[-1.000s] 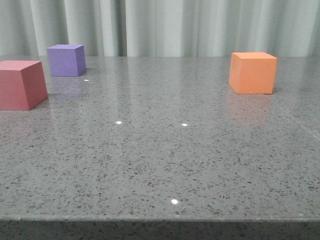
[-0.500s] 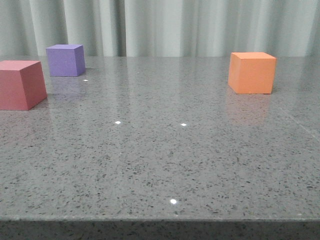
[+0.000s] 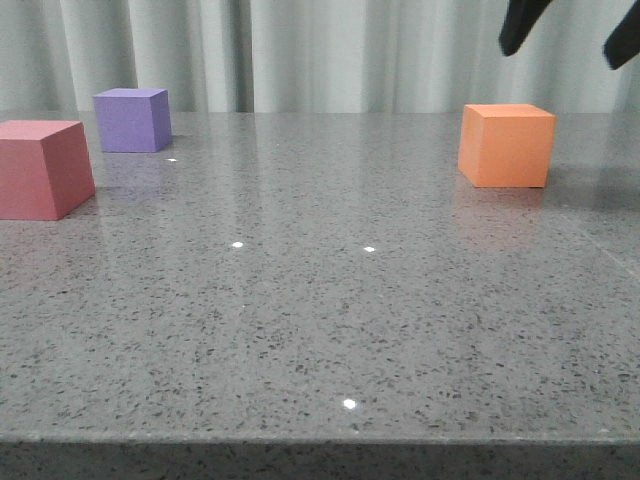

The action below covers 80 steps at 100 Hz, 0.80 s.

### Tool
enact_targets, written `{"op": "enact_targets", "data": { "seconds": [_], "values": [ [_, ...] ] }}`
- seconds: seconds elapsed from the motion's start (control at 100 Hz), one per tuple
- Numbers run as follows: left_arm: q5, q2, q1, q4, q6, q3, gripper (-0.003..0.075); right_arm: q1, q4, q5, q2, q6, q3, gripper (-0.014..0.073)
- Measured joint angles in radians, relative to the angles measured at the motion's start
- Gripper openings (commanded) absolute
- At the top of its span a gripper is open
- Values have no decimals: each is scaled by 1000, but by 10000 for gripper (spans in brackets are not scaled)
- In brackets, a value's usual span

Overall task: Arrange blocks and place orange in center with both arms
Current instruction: 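Lower the right gripper over the orange cube and close on it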

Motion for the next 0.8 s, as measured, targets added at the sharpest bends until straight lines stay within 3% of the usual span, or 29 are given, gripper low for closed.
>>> {"op": "enact_targets", "data": {
  "seconds": [0.46, 0.7, 0.8],
  "values": [
    [0, 0, 0, 0, 0, 0, -20, 0, -50, 0, 257, 2, -155, 622],
    [0, 0, 0, 0, 0, 0, -20, 0, -66, -1, 304, 1, -157, 431],
    [0, 0, 0, 0, 0, 0, -20, 0, -68, 11, 304, 1, -179, 412]
  ]
}}
